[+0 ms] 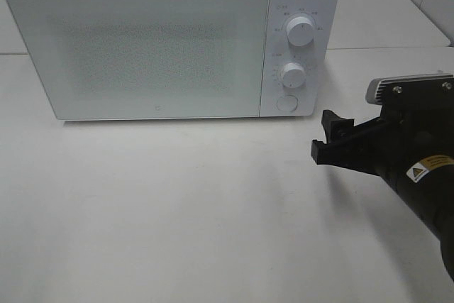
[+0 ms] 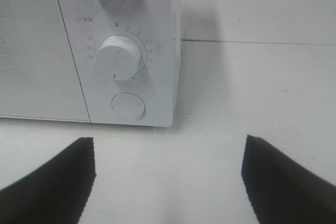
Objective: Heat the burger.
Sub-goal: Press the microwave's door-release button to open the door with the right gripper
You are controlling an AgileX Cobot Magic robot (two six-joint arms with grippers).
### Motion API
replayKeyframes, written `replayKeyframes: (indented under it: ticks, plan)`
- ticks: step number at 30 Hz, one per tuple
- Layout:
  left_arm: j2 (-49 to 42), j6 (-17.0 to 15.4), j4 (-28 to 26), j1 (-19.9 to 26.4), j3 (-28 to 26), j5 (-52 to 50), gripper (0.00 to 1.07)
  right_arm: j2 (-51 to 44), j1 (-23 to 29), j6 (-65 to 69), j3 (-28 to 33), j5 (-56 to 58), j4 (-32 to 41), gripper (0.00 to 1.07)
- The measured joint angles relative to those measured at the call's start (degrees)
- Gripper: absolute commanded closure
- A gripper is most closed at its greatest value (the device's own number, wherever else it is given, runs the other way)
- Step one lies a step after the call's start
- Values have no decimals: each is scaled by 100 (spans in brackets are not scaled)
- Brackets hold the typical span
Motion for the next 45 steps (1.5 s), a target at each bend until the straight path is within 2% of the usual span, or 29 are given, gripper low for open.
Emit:
replayKeyframes:
  ticks: [11, 23, 29, 34, 35, 37, 39, 40, 43, 45]
  plan:
    - [0, 0, 0, 0, 0, 0, 6, 390, 619, -332, -476, -17, 567, 31]
    - [0, 0, 0, 0, 0, 0, 6, 401, 693, -11, -498, -17, 688, 34]
    - [0, 0, 0, 0, 0, 0, 6, 401, 693, 1461, -498, -17, 722, 40]
    - [0, 0, 0, 0, 0, 0, 6, 401, 693, 3478, -498, -17, 796, 50]
    - [0, 0, 0, 0, 0, 0, 6, 401, 693, 3478, -498, -17, 796, 50]
    - [0, 0, 0, 0, 0, 0, 6, 401, 693, 4847, -498, -17, 825, 59]
    - [0, 0, 0, 0, 0, 0, 6, 401, 693, 5191, -498, -17, 831, 62]
    - [0, 0, 0, 0, 0, 0, 6, 401, 693, 5787, -504, -17, 842, 68]
    - [0, 0, 0, 0, 0, 0, 6, 401, 693, 6096, -504, -17, 842, 71]
    - [0, 0, 0, 0, 0, 0, 6, 401, 693, 7076, -504, -17, 842, 85]
